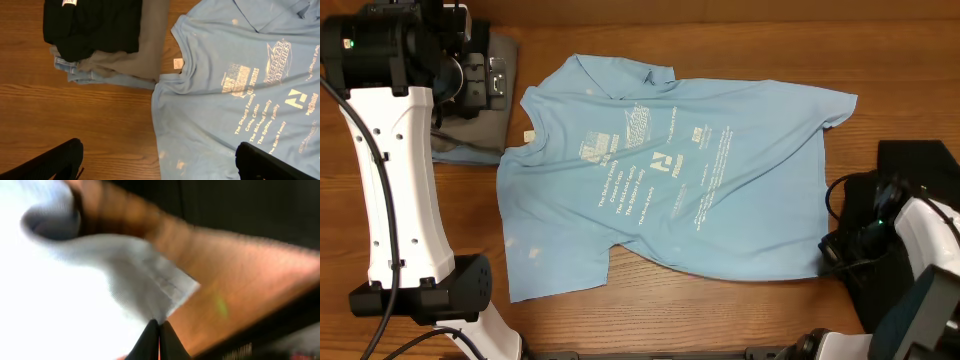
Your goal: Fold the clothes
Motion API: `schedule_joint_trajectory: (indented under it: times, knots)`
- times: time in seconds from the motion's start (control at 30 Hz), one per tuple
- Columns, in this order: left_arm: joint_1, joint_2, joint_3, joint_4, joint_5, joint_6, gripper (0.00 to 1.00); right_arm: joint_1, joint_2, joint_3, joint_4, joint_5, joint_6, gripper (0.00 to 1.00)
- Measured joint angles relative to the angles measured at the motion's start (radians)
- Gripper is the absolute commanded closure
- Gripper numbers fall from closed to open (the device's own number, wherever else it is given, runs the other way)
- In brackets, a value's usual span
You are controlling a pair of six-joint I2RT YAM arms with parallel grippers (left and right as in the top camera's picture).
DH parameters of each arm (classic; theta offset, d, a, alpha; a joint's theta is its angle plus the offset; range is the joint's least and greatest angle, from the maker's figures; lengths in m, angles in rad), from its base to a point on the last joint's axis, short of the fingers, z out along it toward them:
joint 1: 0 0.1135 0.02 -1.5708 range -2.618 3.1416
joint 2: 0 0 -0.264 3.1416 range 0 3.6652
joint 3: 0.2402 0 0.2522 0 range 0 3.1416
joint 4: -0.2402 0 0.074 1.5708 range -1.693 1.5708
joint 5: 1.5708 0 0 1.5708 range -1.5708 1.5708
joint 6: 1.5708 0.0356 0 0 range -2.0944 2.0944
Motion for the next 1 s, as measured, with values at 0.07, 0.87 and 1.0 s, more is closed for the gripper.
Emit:
schedule_joint_trajectory:
  times: [0.07, 0.87, 1.0]
  knots:
    - [0.0, 0.0, 0.0, 0.0, 0.0, 0.0, 0.0, 0.0, -0.039, 0.002, -0.091, -0.023, 0.058, 0.96]
    - [0.083, -0.014, -1.232, 0.602, 0.084, -0.161, 0.09, -0.006, -0.204, 0.004, -0.202, -0.014, 0.118, 0.96]
    - [0.083, -0.015, -1.329, 0.673, 0.083, -0.188, 0.46, -0.006, -0.289, 0.004, -0.252, -0.013, 0.121, 0.96]
